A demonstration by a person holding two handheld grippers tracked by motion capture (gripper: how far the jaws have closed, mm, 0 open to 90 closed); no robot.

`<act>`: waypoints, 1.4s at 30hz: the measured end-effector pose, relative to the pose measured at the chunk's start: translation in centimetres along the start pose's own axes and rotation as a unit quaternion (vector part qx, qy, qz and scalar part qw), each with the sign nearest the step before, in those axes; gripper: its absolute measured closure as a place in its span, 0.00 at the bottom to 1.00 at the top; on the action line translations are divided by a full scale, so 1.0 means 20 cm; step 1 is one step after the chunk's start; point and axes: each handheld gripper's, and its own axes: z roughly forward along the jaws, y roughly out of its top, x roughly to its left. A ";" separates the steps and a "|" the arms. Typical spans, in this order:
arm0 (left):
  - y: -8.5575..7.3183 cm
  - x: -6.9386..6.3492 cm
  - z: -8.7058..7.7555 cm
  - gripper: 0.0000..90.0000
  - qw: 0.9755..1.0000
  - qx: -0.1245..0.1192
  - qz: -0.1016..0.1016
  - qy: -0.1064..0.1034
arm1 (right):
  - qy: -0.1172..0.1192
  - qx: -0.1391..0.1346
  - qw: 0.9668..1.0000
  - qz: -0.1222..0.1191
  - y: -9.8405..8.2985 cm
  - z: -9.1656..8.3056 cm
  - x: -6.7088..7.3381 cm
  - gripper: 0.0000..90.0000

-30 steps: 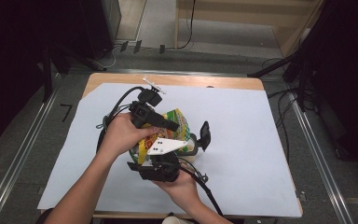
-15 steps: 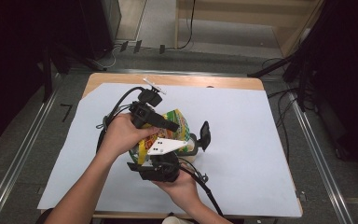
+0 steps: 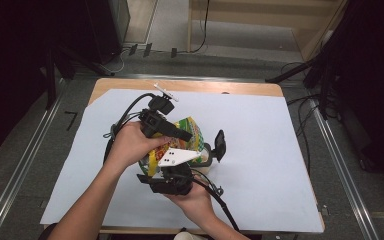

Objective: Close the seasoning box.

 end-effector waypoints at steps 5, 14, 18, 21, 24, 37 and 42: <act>0.00 0.00 0.00 0.72 1.000 0.000 0.000 0.001 | 0.000 0.000 1.000 0.000 0.00 0.00 0.00 0.69; 0.00 0.00 0.00 0.72 1.000 0.000 0.000 0.000 | 0.000 0.000 1.000 0.000 0.00 0.00 0.00 0.69; 0.00 0.00 0.00 0.72 1.000 0.000 0.000 -0.001 | -0.001 0.000 1.000 0.000 0.00 0.00 0.00 0.69; 0.00 0.00 0.00 0.72 1.000 0.000 -0.001 -0.002 | -0.001 0.000 1.000 0.000 0.00 0.00 0.00 0.69; 0.00 0.00 0.00 0.72 1.000 0.000 -0.001 -0.002 | -0.001 0.000 1.000 0.000 0.00 0.00 0.00 0.69; 0.00 0.00 0.00 0.72 1.000 0.000 -0.006 -0.003 | 0.001 -0.002 1.000 0.002 0.00 0.00 0.01 0.69; 0.00 -0.01 -0.01 0.72 1.000 0.000 -0.006 -0.001 | 0.002 -0.004 1.000 0.001 0.00 0.00 0.01 0.69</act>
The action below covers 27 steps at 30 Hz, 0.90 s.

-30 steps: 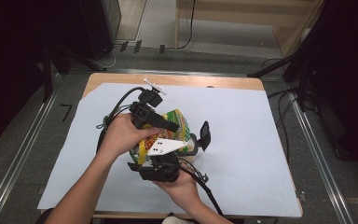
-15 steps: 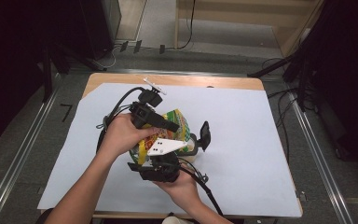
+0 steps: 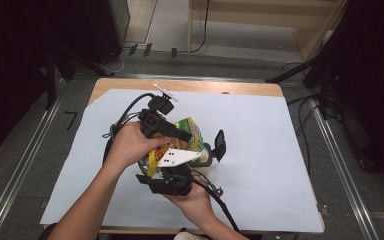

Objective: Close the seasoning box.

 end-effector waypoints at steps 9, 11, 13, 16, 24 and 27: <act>0.00 0.01 0.00 0.72 1.000 0.001 0.000 -0.001 | 0.000 0.001 1.000 0.001 0.00 0.00 0.00 0.69; 0.00 0.01 0.00 0.72 1.000 0.001 0.000 -0.001 | 0.000 0.001 1.000 0.001 0.00 0.00 0.00 0.69; 0.00 0.01 0.00 0.72 1.000 0.001 0.000 -0.002 | 0.000 0.001 1.000 0.001 0.00 0.00 0.00 0.69; 0.00 0.00 0.00 0.74 1.000 0.001 -0.001 0.000 | -0.001 0.001 1.000 -0.001 0.00 0.00 0.00 0.69; 0.00 0.01 0.00 0.74 1.000 0.001 -0.006 -0.007 | -0.001 0.001 1.000 -0.002 0.00 0.00 0.00 0.69; 0.00 0.01 0.00 0.74 1.000 0.004 -0.008 -0.009 | -0.001 0.002 1.000 -0.001 0.00 0.00 0.00 0.69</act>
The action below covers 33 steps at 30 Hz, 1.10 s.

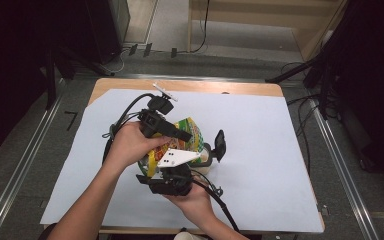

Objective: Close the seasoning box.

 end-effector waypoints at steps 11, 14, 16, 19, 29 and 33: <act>0.00 0.00 -0.01 0.72 1.000 -0.002 -0.002 -0.005 | 0.005 -0.005 1.000 0.006 0.01 0.00 0.01 0.69; 0.00 -0.01 -0.01 0.71 1.000 -0.001 -0.001 -0.007 | 0.006 -0.006 1.000 0.007 0.00 0.00 0.01 0.69; 0.00 -0.01 -0.01 0.71 1.000 -0.002 -0.002 -0.007 | 0.006 -0.006 1.000 0.006 0.00 0.00 0.01 0.69; 0.00 -0.01 -0.02 0.70 1.000 -0.004 -0.003 -0.008 | 0.007 -0.008 1.000 0.005 0.01 0.00 0.01 0.69; 0.00 0.01 -0.01 0.73 1.000 -0.003 -0.005 -0.002 | 0.011 -0.001 1.000 0.012 0.01 0.00 0.00 0.69; 0.00 0.01 0.00 0.73 1.000 0.001 -0.003 -0.002 | 0.009 0.000 1.000 0.011 0.01 0.00 0.00 0.69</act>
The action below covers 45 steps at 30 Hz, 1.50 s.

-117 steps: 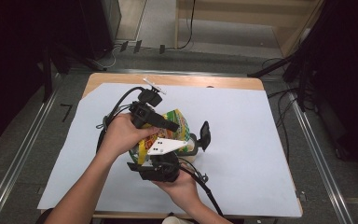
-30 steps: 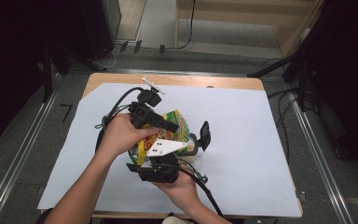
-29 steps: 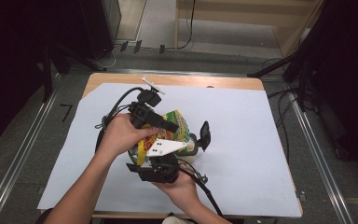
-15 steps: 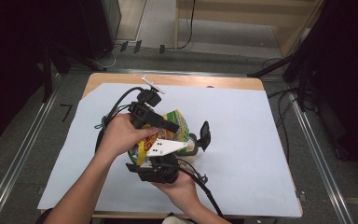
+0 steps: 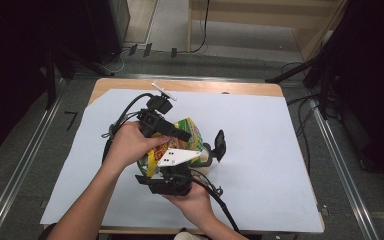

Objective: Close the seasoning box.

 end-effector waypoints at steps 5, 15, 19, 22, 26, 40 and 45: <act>0.00 -0.01 0.01 0.73 1.000 0.003 0.004 0.006 | -0.003 0.000 1.000 -0.003 0.00 0.00 0.00 0.69; 0.00 -0.03 0.00 0.73 1.000 0.002 0.008 0.010 | -0.003 -0.003 1.000 -0.005 0.00 0.00 0.01 0.69; 0.00 -0.04 0.00 0.72 1.000 0.002 0.009 0.012 | -0.002 -0.005 1.000 -0.005 0.00 0.00 0.01 0.69; 0.00 -0.04 -0.01 0.72 1.000 0.001 0.010 0.012 | -0.001 -0.006 1.000 -0.005 0.00 -0.01 0.01 0.69; 0.00 -0.05 -0.01 0.72 1.000 0.001 0.009 0.013 | -0.002 -0.005 1.000 -0.004 0.00 -0.01 0.01 0.69; 0.00 -0.05 0.00 0.72 1.000 0.001 0.012 0.015 | -0.004 -0.005 1.000 -0.009 0.00 0.00 0.01 0.69; 0.00 -0.05 0.00 0.72 1.000 0.002 0.012 0.015 | -0.003 -0.004 1.000 -0.005 -0.01 0.00 0.01 0.69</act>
